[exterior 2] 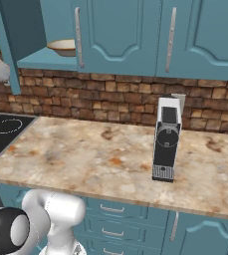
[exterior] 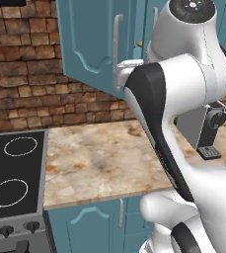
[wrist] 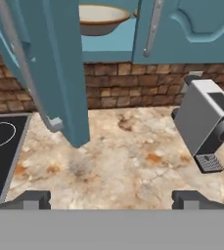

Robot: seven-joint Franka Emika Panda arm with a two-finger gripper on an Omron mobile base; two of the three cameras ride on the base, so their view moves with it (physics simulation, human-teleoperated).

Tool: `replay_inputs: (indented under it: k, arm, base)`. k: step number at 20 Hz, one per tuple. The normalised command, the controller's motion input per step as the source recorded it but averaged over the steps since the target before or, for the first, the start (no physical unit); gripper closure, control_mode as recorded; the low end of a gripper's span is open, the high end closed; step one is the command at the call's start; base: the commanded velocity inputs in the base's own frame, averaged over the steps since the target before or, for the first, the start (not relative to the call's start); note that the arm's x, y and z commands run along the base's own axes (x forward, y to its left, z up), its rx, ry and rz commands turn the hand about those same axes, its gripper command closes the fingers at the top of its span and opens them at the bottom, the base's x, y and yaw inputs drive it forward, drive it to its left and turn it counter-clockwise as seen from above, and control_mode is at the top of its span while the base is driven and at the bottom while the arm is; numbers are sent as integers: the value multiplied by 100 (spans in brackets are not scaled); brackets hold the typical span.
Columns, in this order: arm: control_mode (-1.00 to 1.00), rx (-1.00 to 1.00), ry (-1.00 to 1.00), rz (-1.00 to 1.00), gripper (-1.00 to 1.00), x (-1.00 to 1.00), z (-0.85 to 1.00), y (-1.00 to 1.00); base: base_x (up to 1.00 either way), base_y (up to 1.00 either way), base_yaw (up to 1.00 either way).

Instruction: Move the bowls from the cabinet to the plates on the dining table.

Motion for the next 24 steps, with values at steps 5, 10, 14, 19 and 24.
replay_inputs:
  k: [5,10,14,19,24]
  arm:
    - [-100,7,0,-12,-100,31,0,-69]
    - [-100,17,-2,-8,-100,82,-38,-50]
    - [-100,32,-8,-6,-100,94,-51,-31]
    - [-100,35,-6,0,-100,71,-4,-3]
    - [-100,24,-2,5,-100,9,1,0]
  base:
    - [0,0,0]
    - [0,0,0]
    - [0,0,0]
    - [0,0,0]
    - [0,0,0]
